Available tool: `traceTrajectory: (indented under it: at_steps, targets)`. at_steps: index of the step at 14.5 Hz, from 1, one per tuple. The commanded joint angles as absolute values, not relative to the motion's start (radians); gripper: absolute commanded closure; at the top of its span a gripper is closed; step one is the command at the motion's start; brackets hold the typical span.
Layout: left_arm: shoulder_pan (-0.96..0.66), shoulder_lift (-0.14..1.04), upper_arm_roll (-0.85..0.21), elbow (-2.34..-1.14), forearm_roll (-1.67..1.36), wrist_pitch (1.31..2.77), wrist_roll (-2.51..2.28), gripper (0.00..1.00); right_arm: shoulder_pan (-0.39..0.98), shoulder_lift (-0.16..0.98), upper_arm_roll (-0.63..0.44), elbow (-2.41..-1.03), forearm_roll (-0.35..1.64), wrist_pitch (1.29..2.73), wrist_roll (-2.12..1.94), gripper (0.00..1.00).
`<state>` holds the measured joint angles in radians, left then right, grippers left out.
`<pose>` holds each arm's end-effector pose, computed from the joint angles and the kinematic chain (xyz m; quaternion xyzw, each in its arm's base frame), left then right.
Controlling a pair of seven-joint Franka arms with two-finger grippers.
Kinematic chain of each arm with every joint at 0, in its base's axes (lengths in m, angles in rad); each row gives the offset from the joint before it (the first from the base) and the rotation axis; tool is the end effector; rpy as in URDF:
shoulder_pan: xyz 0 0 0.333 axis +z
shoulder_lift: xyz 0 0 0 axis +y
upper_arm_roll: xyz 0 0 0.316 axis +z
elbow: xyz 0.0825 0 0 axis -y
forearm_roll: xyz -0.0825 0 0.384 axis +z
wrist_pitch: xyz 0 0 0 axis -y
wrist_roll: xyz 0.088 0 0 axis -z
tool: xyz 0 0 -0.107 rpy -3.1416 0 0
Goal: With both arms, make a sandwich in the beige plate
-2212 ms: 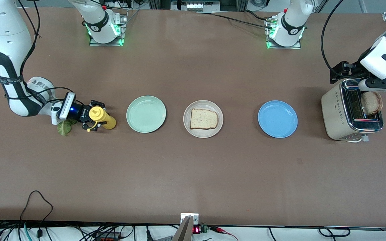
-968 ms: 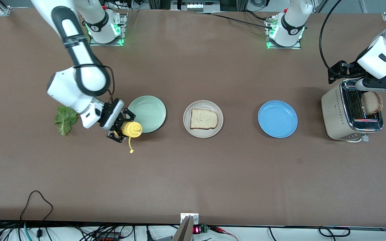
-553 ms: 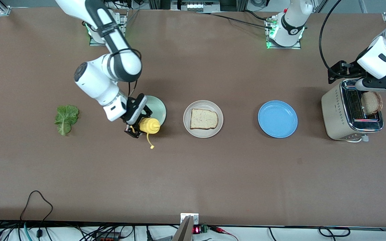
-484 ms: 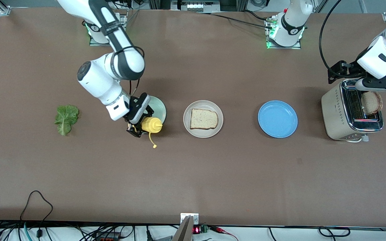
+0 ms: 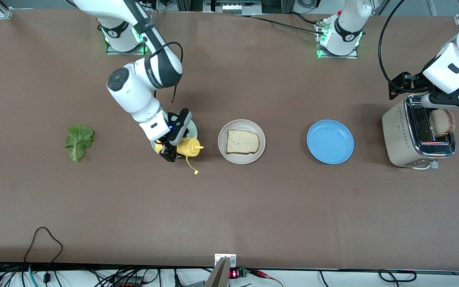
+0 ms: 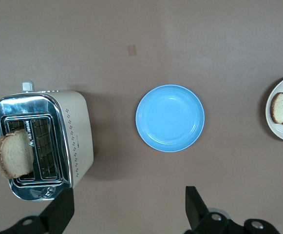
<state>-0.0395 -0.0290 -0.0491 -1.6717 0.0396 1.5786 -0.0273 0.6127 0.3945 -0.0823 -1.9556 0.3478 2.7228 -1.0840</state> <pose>0.5414 -0.0442 0.5936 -0.9988 0.0314 0.0308 0.0223 0.5638 0.3201 0.3138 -0.7690 -0.6062 -0.2009 0.0300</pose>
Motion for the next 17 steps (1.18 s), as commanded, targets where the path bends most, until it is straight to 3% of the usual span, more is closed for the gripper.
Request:
traceTrajectory:
  at_steps: [1,9,17]
  targets:
    - [-0.037,-0.035,-0.051,-1.674,0.055,1.585,-0.008,0.0,0.626,0.41,-0.097,-1.838,0.14,2.568,-0.897,0.61]
    - [-0.044,-0.035,-0.057,-1.674,0.057,1.585,-0.017,0.0,0.736,0.528,-0.095,-1.547,-0.201,2.191,-0.546,0.61]
    - [-0.044,-0.035,-0.058,-1.674,0.057,1.58,-0.015,0.0,0.877,0.607,-0.097,-1.499,-0.42,2.05,-0.43,0.61]
